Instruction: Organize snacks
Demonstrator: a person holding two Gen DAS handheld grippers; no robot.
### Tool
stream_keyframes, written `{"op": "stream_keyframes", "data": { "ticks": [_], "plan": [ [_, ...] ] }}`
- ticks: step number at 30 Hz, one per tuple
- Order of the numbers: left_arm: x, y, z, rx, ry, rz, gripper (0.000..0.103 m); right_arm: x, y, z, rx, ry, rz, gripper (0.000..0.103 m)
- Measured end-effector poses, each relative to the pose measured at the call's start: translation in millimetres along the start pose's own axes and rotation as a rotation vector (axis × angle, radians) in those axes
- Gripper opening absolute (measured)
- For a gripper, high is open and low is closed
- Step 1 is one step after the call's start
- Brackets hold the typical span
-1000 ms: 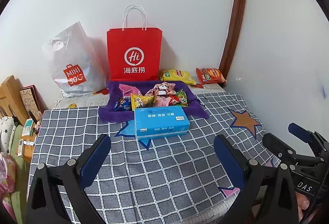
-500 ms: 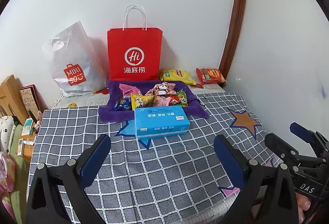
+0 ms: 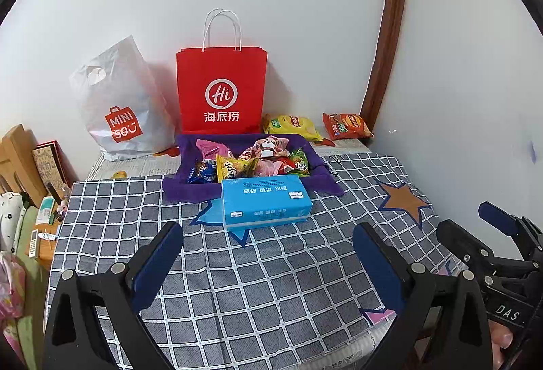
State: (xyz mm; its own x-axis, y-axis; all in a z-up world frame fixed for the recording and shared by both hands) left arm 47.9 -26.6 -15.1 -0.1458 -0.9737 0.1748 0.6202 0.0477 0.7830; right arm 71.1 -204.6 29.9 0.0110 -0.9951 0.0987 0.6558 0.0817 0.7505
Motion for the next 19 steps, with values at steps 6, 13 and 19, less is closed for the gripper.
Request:
{"op": "stream_keyframes", "data": {
  "ticks": [6, 13, 19],
  "plan": [
    [0.2, 0.4, 1.0, 0.002, 0.0, -0.001, 0.101, 0.0, 0.5, 1.6, 0.004, 0.001, 0.001, 0.095],
    [1.4, 3.2, 3.8, 0.009, -0.001, 0.0, 0.101, -0.9, 0.5, 5.5, 0.011, 0.003, 0.003, 0.095],
    [1.7, 3.5, 4.2, 0.01, 0.009, -0.006, 0.101, -1.4, 0.9, 6.3, 0.016, 0.004, 0.004, 0.095]
  ]
}}
Point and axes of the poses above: each gripper's, at about its wrist camera, not at the fingertips, and z roughly against the way its jaws point, x to its right, y to its top, the point moved 4 cm from there along -z, roughly the way its jaws point, and after that the axes turned 8 degrees about -y, right-handed, at the moved point
